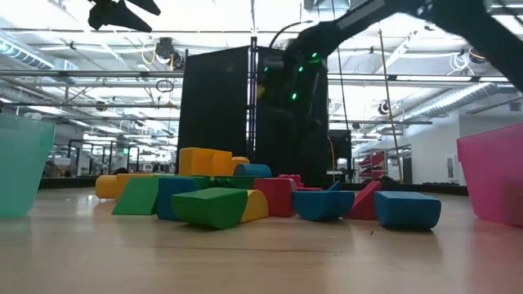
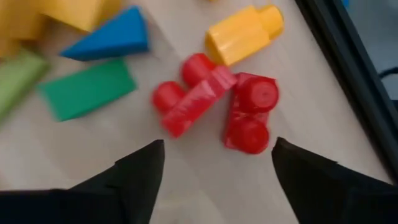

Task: Sort blocks by size
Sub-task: Put the 2-stud red game piece into the pink bin

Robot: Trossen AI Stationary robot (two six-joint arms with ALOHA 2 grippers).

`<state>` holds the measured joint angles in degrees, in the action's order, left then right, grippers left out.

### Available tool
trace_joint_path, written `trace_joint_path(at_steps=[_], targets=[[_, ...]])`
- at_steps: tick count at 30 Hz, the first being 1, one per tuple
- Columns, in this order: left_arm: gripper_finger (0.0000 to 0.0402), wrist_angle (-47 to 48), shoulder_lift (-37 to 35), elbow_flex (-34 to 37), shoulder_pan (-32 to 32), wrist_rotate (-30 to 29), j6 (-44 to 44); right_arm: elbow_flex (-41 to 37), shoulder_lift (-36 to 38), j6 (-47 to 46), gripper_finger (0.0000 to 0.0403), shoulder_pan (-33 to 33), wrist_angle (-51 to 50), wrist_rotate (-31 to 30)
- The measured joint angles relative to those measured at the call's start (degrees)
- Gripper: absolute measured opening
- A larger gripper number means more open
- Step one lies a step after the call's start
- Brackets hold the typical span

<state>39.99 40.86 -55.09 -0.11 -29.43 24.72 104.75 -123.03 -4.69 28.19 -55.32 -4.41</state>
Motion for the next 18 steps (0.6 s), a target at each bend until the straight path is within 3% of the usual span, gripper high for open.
trace_joint_path(at_steps=[4,8,14,18], targets=[[0.0255,0.00,0.00,0.00,-0.01,0.00,-0.02,5.53,-5.50,0.89,0.0329,0.98,-3.42,-1.64],[0.0255,0.02,0.00,0.00,0.01,0.00,-0.03,7.72,-9.20,0.49,0.0337,2.82,-5.69,-1.64],[0.0255,0.04,0.00,0.00,-0.01,0.00,-0.04,7.81,-12.02,-0.72,0.0321,5.13,-8.55,1.38],[0.0255,0.07,0.00,0.00,-0.01,-0.02,-0.08,7.81,-12.09,-0.36,0.0282,5.35,-8.55,1.36]])
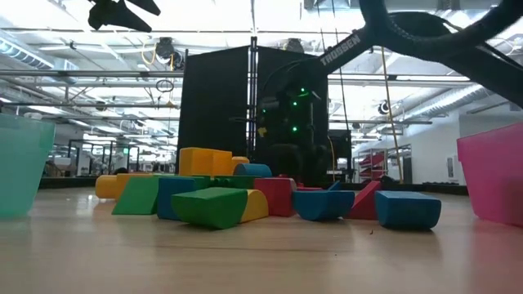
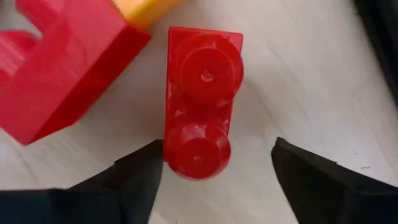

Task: Sort blocks by size
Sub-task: Put the 2-stud red game piece into the pink bin

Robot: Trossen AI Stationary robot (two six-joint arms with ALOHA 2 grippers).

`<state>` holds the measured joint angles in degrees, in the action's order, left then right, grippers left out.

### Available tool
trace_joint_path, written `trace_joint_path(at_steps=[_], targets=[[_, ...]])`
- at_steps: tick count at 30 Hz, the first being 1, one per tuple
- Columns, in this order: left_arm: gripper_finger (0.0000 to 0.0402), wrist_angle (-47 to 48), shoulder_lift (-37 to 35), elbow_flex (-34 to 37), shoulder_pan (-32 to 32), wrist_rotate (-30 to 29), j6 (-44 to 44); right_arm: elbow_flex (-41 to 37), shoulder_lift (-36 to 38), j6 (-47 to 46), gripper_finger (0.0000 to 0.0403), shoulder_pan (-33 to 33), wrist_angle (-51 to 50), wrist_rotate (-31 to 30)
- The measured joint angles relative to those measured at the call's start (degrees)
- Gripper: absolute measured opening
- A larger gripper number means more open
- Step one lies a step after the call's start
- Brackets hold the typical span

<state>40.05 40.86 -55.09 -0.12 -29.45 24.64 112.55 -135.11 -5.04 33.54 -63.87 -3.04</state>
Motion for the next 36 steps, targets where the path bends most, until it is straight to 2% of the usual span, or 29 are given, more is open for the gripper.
trace_joint_path(at_steps=[11,19,28,32,36], targets=[[0.0255,0.00,0.00,0.00,0.02,-0.26,-1.05,0.00,0.07,2.24,0.0108,0.15,0.46,0.41],[0.0255,0.02,0.00,0.00,0.02,-0.37,-1.03,0.00,0.52,2.27,0.0103,-0.33,-2.56,1.55],[0.0255,0.04,-0.02,0.00,0.02,-0.38,-1.07,-0.02,6.16,2.96,0.0103,-2.92,-6.56,2.46],[0.0255,0.11,0.00,0.00,0.02,0.06,-1.05,-0.04,10.23,1.86,0.0103,-5.70,-11.47,1.88],[0.0255,0.17,0.00,0.00,0.13,0.98,-1.01,-0.04,16.17,-0.51,0.0103,-11.59,-20.04,1.87]])
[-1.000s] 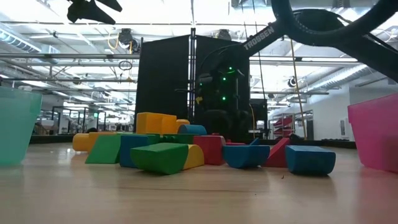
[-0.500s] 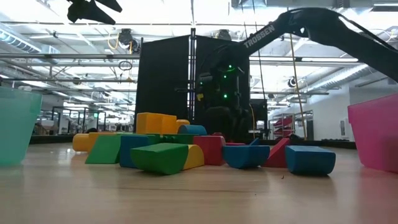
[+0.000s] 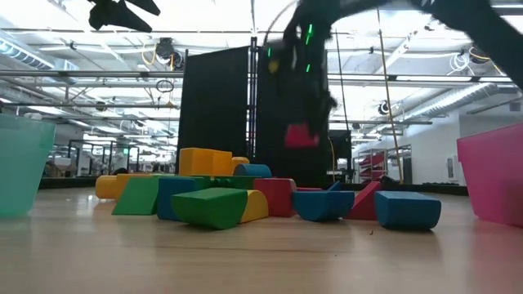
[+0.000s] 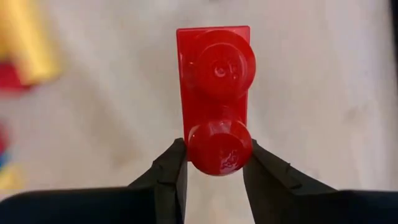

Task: Sort blocks by size
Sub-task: Put the 2-stud red game piece into the pink bin

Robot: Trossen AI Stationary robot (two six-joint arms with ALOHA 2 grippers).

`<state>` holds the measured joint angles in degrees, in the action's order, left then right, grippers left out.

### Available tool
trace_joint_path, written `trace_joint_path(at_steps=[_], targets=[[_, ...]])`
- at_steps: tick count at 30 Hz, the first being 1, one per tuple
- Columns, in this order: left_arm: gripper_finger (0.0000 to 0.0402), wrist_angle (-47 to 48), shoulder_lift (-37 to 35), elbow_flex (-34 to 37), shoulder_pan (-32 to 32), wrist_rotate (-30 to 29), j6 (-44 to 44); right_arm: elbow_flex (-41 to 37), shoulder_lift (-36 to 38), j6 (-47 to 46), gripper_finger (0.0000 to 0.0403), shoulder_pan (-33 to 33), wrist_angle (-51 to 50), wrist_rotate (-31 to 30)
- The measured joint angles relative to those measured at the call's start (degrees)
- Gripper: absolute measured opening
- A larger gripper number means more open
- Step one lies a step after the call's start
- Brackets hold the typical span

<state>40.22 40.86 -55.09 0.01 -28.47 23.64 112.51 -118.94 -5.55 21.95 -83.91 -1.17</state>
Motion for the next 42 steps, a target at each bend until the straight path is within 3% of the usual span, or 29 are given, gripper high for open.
trace_joint_path(at_steps=[3,7,12,16,21,29,38,42], targets=[[0.0255,0.04,-0.01,0.00,0.00,0.11,0.00,-0.01,5.38,-4.55,0.0103,-6.53,-5.98,0.01],[0.0255,0.20,-0.02,0.00,0.00,0.11,-0.04,-5.49,15.45,-15.23,0.0103,-16.68,-5.37,-0.04],[0.0255,0.22,-0.02,0.00,0.00,0.12,-0.10,-21.69,28.51,-38.88,0.0103,-28.54,-5.66,0.20],[0.0255,0.22,-0.02,0.00,0.00,0.13,-0.18,-35.57,37.13,-57.87,0.0103,-37.37,-1.46,5.73],[0.0255,0.22,-0.01,0.00,0.00,0.09,-0.46,-48.06,42.78,-73.28,0.0103,-46.28,8.31,10.65],[0.0255,0.20,0.00,-0.01,0.00,0.05,-0.10,-56.98,44.31,-83.75,0.0103,-57.93,15.56,20.43],[0.0255,0.20,0.00,-0.01,-0.02,0.02,-0.07,-58.03,44.29,-88.50,0.0103,-64.36,17.82,21.41],[0.0255,0.20,-0.01,0.00,-0.02,0.00,-0.08,-58.03,44.29,-88.31,0.0159,-65.49,17.89,21.09]])
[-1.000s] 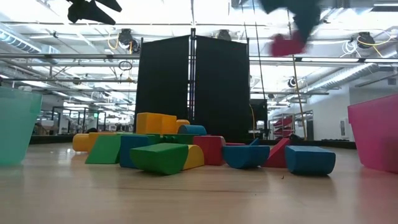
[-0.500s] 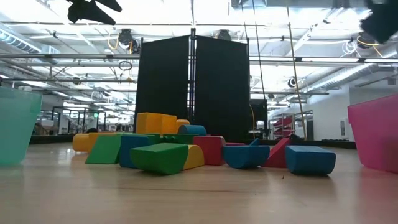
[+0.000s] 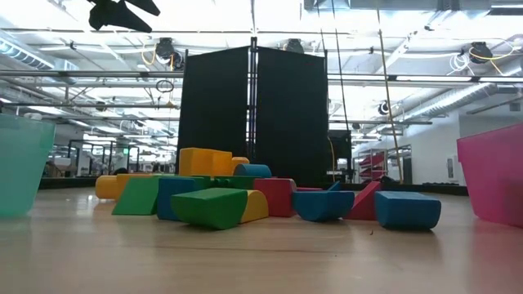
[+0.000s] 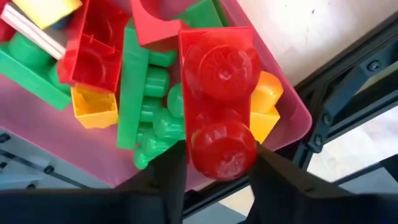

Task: Sort blocks by size
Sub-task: Put the 2-stud red game piece into the pink bin

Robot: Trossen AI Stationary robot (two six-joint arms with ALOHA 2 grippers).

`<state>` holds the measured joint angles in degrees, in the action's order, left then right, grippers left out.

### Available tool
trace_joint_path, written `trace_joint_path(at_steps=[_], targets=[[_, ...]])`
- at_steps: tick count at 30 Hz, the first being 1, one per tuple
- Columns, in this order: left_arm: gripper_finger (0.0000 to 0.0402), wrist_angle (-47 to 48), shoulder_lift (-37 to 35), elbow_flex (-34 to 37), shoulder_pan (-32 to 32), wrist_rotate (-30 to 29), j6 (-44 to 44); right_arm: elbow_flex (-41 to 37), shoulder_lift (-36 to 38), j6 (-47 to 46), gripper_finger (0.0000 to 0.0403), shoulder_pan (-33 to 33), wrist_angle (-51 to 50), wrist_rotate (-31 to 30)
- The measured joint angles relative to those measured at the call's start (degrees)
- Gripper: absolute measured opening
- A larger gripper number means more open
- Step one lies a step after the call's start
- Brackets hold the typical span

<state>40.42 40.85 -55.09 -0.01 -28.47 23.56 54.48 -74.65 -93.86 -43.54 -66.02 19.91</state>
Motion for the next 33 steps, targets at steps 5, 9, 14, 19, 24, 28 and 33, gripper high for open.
trace_joint_path(at_steps=[5,9,14,19,24,28,33], targets=[[0.0255,0.00,0.00,-0.01,0.00,-0.01,-0.01,0.00,0.00,0.18,0.0237,-0.08,0.50,-0.03],[0.0255,0.00,-0.01,0.00,0.00,-0.02,-0.10,0.00,0.02,0.04,0.0253,0.22,0.83,-0.15],[0.0255,0.02,0.01,0.00,0.00,-0.02,-0.30,0.42,1.31,2.44,0.0242,7.64,6.84,-4.97],[0.0255,0.00,0.01,0.00,0.01,-0.04,-0.30,3.75,1.12,16.69,0.0235,22.64,13.33,-12.72],[0.0255,0.00,-0.01,0.00,0.02,-0.04,-0.22,8.45,-4.59,32.14,0.0235,41.25,19.15,-19.71],[0.0255,0.00,0.00,-0.01,0.02,-0.05,-0.05,14.94,-14.30,39.97,0.0235,53.72,25.67,-20.95],[0.0255,0.00,0.01,-0.01,0.02,-0.07,-0.03,30.65,-31.07,49.62,0.0235,61.25,26.86,-22.12]])
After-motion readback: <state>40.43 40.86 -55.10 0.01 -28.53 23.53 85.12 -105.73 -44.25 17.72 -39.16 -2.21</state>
